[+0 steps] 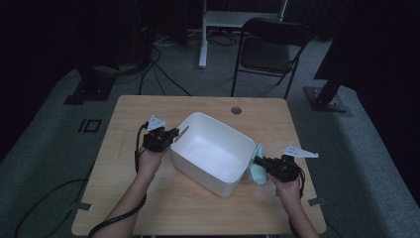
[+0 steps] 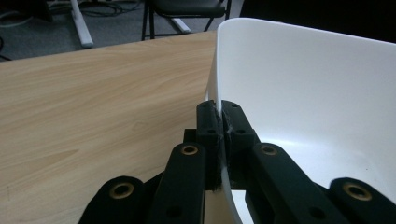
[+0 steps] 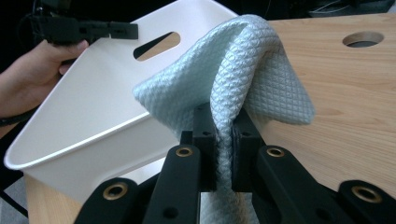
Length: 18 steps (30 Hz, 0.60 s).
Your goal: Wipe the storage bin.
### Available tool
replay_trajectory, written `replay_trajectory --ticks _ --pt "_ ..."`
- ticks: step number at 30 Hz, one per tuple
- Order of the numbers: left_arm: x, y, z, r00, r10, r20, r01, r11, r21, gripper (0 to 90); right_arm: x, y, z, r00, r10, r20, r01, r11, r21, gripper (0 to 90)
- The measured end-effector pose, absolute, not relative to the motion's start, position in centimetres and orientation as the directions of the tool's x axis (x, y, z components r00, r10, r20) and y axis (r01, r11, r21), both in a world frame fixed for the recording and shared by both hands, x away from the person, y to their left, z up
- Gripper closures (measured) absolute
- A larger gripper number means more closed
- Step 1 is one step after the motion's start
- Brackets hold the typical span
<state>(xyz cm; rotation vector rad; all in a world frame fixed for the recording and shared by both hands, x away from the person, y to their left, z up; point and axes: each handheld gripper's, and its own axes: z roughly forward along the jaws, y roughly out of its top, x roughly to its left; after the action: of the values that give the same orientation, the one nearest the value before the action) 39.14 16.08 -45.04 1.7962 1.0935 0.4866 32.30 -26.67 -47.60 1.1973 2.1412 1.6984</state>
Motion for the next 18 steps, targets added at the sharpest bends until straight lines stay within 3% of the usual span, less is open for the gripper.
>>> replay_trajectory --ticks 10,18 --pt "39.1 15.9 -45.1 0.515 0.848 -0.124 0.469 -0.157 0.869 87.4 33.1 -26.6 -49.0 -0.636 0.696 0.333 0.512 0.058 0.857 83.8" --pt "39.1 15.7 -45.0 0.513 0.852 -0.109 0.47 -0.172 0.866 87.6 32.5 -26.7 -47.4 -0.664 0.673 0.325 0.463 0.029 0.886 83.7"
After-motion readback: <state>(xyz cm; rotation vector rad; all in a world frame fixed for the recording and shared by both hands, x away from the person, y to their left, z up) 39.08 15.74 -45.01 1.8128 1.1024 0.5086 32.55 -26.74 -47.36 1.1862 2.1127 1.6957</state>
